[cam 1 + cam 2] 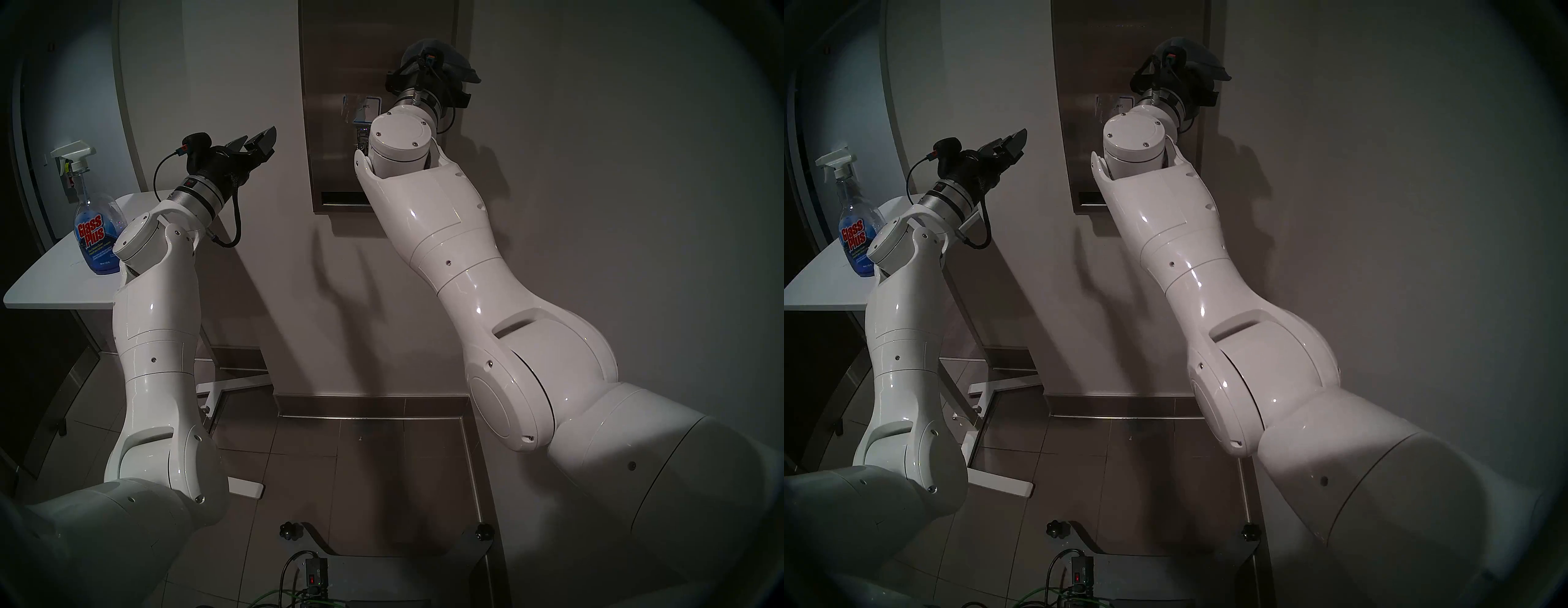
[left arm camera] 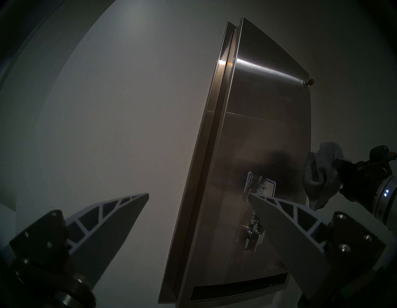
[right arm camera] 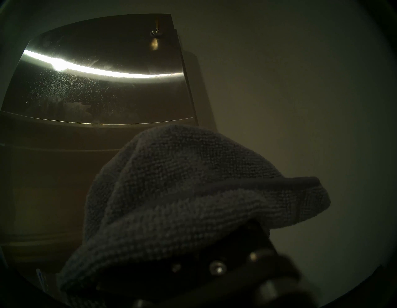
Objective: Pick up the cloth and wipe the surface
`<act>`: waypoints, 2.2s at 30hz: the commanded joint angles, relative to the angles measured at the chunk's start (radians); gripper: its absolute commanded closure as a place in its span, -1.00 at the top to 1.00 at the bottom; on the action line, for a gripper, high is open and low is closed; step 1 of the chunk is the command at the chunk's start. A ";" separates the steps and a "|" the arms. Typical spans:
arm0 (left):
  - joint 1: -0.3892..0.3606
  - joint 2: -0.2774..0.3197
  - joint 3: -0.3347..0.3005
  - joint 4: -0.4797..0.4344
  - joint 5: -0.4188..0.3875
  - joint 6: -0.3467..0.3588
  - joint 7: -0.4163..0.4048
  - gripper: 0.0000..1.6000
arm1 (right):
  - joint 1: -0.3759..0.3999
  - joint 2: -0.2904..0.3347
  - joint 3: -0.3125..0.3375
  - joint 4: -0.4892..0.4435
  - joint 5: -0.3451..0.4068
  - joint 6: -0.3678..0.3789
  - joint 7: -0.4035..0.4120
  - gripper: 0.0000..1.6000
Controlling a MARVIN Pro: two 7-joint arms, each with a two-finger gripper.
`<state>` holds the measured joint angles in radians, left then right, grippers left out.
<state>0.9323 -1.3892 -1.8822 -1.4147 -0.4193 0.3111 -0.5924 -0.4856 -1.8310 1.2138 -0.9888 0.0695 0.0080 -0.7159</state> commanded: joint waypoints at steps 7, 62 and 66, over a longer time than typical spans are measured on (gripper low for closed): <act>-0.049 0.005 0.024 -0.004 -0.003 -0.011 -0.006 1.00 | -0.094 0.041 0.000 -0.192 -0.009 0.039 -0.029 -1.00; -0.141 0.051 0.099 0.039 -0.033 -0.007 -0.067 1.00 | -0.435 0.159 -0.354 -0.800 0.030 0.345 0.214 -1.00; -0.135 0.071 0.093 0.022 -0.041 0.002 -0.099 1.00 | -0.462 0.194 -0.360 -0.862 0.036 0.384 0.237 -1.00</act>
<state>0.8550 -1.3542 -1.7765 -1.3353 -0.4339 0.3058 -0.6385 -0.9290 -1.6917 0.8568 -1.7376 0.0983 0.3488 -0.5157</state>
